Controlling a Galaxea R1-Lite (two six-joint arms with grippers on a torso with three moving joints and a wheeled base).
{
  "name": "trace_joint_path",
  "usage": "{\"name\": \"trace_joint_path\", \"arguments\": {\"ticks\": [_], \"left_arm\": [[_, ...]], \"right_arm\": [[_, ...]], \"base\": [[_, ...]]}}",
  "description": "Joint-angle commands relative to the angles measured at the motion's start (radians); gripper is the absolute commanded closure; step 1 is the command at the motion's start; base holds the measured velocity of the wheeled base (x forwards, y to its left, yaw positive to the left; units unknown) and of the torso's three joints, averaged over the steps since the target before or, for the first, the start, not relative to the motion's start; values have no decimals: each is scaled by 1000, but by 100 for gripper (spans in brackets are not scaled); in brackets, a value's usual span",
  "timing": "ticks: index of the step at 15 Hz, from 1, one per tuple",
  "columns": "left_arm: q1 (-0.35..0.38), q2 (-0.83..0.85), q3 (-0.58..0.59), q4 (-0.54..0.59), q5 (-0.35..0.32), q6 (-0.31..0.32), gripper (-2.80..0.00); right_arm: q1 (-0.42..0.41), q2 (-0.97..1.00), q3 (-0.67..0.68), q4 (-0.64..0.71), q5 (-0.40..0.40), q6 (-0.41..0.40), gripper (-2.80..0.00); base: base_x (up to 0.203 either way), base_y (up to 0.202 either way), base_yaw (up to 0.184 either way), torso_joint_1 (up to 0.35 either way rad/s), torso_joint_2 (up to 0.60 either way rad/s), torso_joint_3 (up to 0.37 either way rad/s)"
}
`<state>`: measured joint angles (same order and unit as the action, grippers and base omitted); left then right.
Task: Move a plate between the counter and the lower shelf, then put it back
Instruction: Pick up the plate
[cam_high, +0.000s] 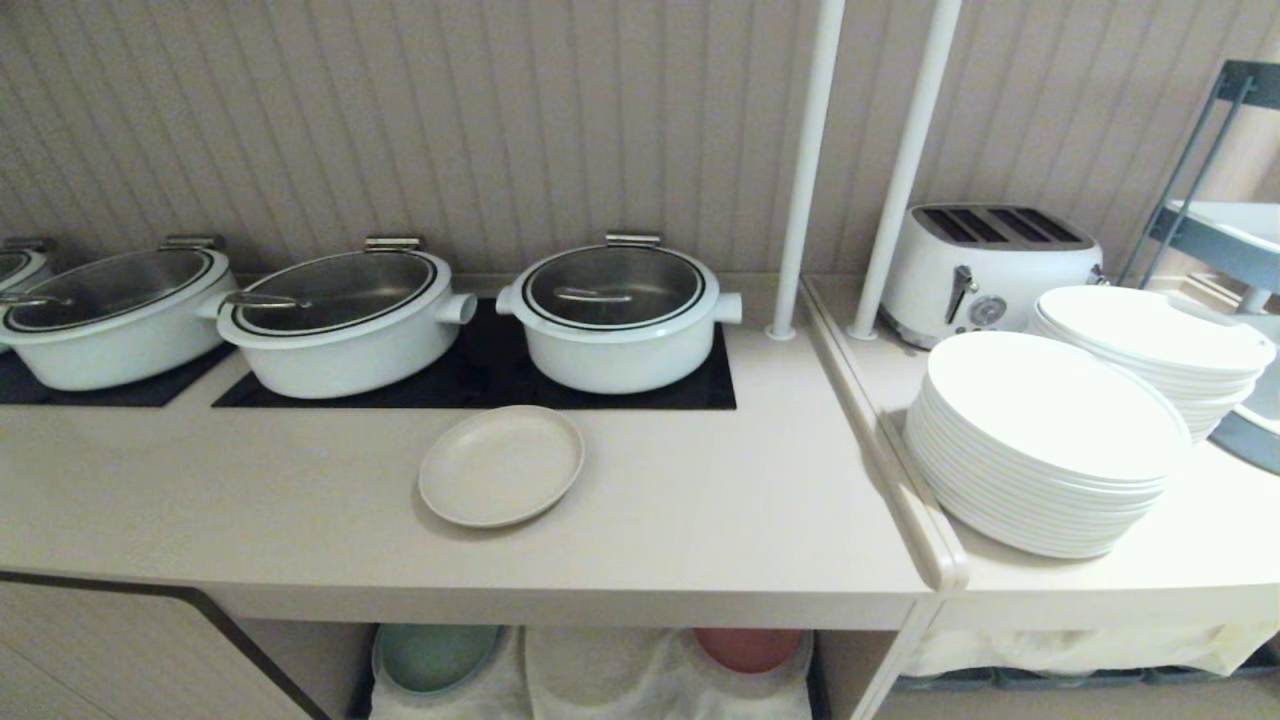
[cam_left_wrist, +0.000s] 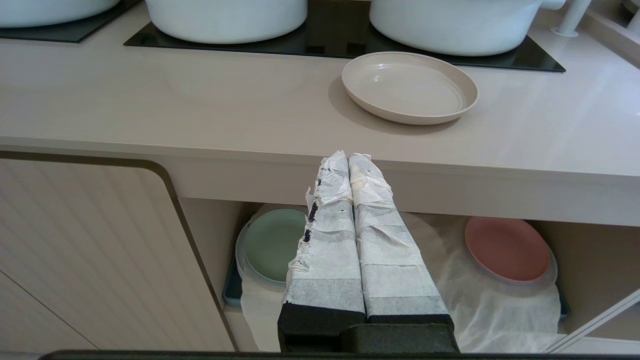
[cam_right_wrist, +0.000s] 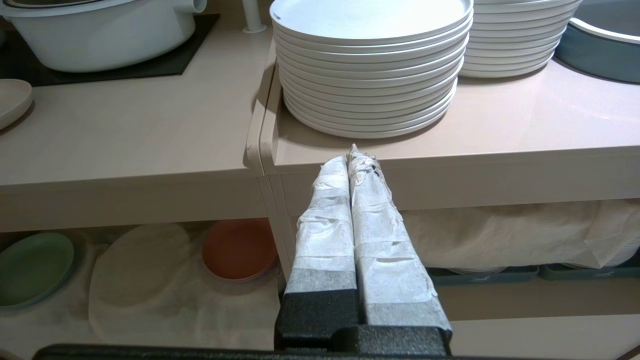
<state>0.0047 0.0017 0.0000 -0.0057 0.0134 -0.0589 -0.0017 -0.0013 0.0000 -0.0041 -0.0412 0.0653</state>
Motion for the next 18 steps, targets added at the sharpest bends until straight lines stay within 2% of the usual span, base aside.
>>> {"name": "trace_joint_path", "arguments": {"ticks": [1,18], "left_arm": [[0,0,0,0,0,-1,0],[0,0,0,1,3,1,0]], "right_arm": [[0,1,0,0,0,1,0],[0,1,0,1,0,-1,0]], "base": [[0,0,0,0,0,0],[0,0,0,0,0,0]]}}
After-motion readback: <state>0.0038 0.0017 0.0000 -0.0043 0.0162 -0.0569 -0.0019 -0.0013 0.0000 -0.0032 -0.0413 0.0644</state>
